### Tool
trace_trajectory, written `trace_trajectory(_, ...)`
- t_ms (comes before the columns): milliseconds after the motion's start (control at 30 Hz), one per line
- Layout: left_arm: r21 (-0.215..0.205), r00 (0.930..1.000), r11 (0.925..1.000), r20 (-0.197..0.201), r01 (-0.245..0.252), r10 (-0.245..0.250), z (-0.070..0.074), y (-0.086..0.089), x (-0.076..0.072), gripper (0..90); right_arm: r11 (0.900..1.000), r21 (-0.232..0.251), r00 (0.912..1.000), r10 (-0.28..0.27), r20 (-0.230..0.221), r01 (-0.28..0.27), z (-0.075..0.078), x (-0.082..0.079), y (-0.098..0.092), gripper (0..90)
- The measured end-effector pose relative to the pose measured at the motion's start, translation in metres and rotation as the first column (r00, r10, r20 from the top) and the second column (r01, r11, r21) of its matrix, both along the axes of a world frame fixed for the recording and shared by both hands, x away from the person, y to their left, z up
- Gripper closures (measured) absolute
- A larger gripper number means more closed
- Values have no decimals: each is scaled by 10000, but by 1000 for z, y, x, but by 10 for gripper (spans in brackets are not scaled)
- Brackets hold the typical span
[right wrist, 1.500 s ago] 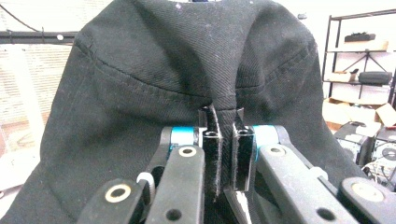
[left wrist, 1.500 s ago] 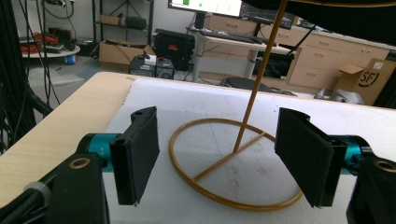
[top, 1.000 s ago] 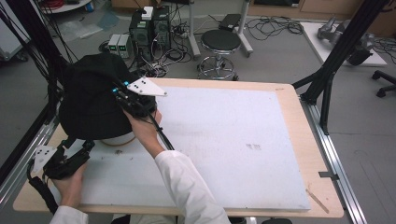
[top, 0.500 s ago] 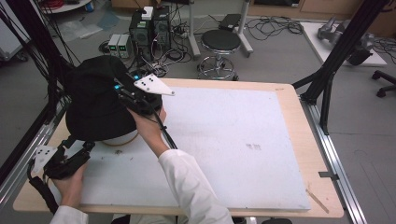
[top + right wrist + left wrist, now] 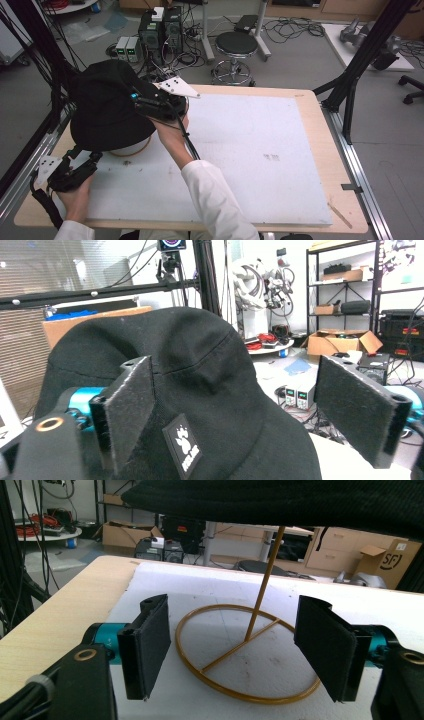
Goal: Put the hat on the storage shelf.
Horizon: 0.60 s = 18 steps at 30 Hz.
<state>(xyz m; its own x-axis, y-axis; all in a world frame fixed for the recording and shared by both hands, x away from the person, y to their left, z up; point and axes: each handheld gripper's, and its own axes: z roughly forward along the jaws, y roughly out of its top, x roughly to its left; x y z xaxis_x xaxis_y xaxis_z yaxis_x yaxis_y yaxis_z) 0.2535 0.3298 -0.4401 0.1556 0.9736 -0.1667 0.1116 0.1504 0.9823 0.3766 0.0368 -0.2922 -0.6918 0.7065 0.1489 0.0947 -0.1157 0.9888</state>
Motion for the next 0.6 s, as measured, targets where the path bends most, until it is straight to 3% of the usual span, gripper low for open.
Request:
trace_trajectory(167,28,10000,10000,15,46,-46,0,-2,0,308,10000,-93,9998,-23,213,25,2,-6,-18,144)
trace_trajectory(600,-8,10000,10000,24,82,-82,1,-4,-1,309,9955,-298,9952,-892,403,904,-2,-24,-87,144)
